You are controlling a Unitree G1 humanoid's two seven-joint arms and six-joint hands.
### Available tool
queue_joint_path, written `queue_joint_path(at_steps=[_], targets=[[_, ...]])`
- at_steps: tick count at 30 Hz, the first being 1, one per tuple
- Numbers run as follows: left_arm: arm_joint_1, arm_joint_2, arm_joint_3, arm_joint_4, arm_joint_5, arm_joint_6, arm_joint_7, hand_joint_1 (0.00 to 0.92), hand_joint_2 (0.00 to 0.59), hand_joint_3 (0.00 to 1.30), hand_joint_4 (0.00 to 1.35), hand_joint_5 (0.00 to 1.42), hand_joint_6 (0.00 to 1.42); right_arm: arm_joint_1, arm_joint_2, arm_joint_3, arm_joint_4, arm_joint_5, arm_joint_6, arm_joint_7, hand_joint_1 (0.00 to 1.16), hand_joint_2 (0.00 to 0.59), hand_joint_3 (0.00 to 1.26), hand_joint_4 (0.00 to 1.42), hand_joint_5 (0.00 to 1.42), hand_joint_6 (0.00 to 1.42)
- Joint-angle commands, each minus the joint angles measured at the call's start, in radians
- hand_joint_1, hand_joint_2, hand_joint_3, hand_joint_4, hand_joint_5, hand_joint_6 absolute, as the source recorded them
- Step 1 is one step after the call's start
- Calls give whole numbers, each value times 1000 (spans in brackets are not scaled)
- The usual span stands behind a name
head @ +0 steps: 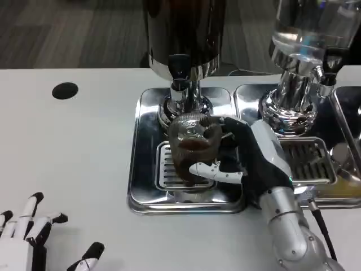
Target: Grasp the cup under the faucet to collect the drink, then remove the cup.
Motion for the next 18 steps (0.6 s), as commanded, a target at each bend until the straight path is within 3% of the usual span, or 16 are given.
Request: queue_joint_path(at_steps=[1, 18], targets=[[-12, 5, -5, -8, 10, -8, 2, 0, 164, 454, 40, 238, 163, 36, -14, -25, -106, 8, -4, 3, 793, 147, 574, 701, 616, 486], [-62, 8, -31, 2, 22, -9, -15, 0, 165, 448, 32, 232, 150, 181, -73, -63, -355, -13, 74, 52, 795, 147, 574, 707, 618, 498]])
